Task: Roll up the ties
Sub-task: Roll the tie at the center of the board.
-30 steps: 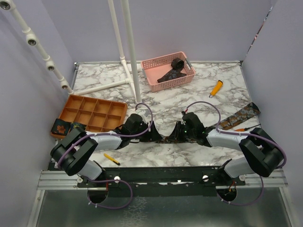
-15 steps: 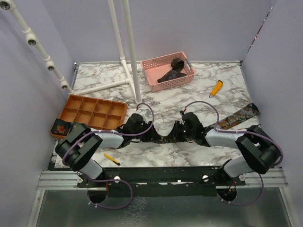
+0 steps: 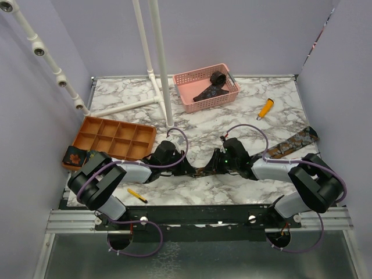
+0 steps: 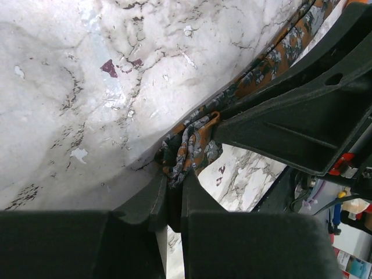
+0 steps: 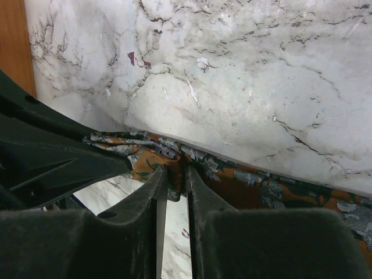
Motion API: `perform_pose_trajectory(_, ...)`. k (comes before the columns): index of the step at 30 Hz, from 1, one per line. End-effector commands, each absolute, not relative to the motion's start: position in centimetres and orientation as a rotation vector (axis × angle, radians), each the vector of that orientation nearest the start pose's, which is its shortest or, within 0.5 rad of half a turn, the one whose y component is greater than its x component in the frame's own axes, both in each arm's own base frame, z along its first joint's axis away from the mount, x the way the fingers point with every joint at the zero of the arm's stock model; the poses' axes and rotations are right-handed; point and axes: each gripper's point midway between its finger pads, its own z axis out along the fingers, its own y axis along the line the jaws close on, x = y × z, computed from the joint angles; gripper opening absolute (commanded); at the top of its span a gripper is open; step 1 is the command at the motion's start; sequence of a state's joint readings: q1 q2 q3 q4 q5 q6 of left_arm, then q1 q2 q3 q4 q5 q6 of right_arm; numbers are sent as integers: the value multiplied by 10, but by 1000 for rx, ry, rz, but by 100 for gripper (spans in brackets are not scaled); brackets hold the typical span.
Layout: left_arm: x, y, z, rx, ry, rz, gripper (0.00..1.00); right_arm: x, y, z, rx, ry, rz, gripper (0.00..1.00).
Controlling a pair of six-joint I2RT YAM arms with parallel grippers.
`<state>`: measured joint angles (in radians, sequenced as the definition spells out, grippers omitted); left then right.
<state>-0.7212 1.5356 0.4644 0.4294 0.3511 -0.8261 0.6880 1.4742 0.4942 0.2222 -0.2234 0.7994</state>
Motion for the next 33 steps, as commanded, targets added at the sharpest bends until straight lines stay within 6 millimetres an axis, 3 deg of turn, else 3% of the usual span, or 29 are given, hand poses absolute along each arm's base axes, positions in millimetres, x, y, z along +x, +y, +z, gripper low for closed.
perform_pose_trajectory(1,195,-290,27,97,2494,-1138,1,200,252,0,18,2621,870,20)
perform_pose_trajectory(10,202,-261,22,139,2565,-845,0,206,254,32,28,2548,899,36)
perform_pose_trajectory(16,206,-251,22,127,2595,-716,0,211,269,58,-56,2499,960,26)
perform_pose_trajectory(21,211,-238,26,161,2619,-531,0,217,284,60,-80,2509,963,23)
perform_pose_trajectory(23,215,-231,29,171,2621,-452,0,232,274,55,32,2511,840,23)
perform_pose_trajectory(25,215,-225,32,184,2626,-398,0,251,246,44,181,2497,660,23)
perform_pose_trajectory(28,216,-220,36,193,2621,-359,0,272,207,27,379,2479,542,23)
perform_pose_trajectory(33,216,-214,39,208,2623,-303,0,263,162,-12,548,2558,416,22)
